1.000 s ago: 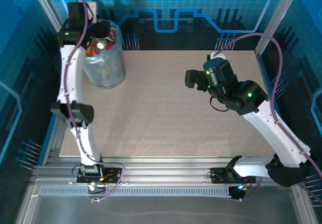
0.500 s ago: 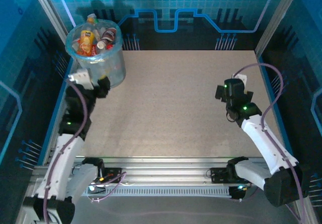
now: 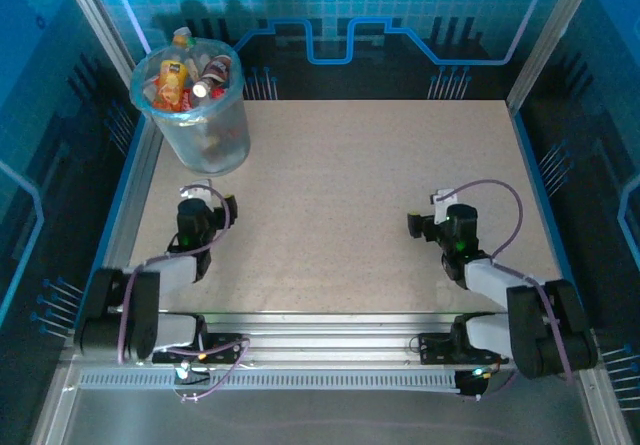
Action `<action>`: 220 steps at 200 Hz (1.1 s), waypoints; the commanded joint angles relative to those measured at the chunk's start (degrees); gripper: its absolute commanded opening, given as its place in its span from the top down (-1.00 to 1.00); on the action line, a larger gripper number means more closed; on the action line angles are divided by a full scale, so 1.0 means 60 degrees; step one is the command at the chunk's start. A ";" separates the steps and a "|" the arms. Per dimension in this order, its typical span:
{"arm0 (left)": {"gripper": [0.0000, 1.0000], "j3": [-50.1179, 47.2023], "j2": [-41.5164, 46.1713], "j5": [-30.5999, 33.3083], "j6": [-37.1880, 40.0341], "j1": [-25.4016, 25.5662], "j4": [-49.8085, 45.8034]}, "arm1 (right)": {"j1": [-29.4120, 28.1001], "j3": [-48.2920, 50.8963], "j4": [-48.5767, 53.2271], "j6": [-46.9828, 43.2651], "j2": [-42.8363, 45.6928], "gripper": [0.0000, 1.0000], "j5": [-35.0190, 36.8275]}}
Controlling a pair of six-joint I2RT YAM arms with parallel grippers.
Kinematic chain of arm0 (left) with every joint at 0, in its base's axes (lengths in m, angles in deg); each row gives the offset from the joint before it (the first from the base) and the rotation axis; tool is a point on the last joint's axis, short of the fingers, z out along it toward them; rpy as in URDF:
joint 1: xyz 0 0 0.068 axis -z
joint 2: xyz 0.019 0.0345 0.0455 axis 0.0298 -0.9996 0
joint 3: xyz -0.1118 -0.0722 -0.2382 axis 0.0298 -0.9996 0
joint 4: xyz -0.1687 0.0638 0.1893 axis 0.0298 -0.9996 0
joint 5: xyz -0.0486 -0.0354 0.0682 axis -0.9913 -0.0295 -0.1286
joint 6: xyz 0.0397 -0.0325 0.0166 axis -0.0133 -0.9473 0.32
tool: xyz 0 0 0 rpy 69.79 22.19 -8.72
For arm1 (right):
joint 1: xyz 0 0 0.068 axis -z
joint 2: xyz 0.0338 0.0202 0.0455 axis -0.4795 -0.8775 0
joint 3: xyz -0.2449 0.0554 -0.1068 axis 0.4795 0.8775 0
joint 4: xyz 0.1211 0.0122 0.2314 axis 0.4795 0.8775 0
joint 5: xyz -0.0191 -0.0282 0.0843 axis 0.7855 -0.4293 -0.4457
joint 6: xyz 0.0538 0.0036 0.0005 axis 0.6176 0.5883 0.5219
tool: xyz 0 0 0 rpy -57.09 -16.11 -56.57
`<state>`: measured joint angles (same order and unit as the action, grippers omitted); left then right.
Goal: Put the plastic bottles in the bin
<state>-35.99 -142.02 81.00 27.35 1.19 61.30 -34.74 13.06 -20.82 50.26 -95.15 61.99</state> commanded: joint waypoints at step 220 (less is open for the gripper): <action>-0.98 0.0855 -0.1823 -0.1383 0.0658 -0.0016 0.1764 | 0.0282 -0.1288 -0.2325 0.0309 -0.2474 -1.00 0.0562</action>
<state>-31.99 -153.05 73.83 30.19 0.76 71.53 -32.40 5.78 -33.67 51.57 -109.71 64.42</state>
